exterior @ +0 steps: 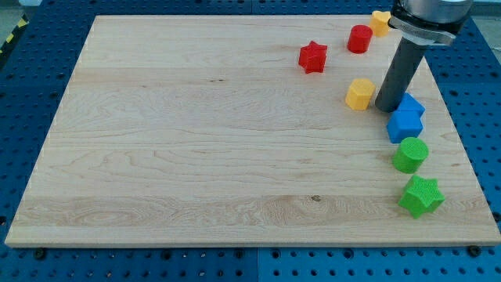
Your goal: Slide the hexagon towards the red star
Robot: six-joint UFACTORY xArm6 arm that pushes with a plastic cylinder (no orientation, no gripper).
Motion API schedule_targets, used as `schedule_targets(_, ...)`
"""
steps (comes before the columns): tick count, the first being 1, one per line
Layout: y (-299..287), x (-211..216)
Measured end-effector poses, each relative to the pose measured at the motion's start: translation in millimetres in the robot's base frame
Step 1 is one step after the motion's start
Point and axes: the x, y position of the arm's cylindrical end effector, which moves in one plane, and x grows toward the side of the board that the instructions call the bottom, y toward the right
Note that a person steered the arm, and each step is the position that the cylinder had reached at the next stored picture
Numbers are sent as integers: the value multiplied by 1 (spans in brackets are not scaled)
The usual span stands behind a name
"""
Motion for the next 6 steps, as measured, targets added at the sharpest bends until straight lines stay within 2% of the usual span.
schedule_targets(2,-8,-9)
schedule_targets(6,-82,-12)
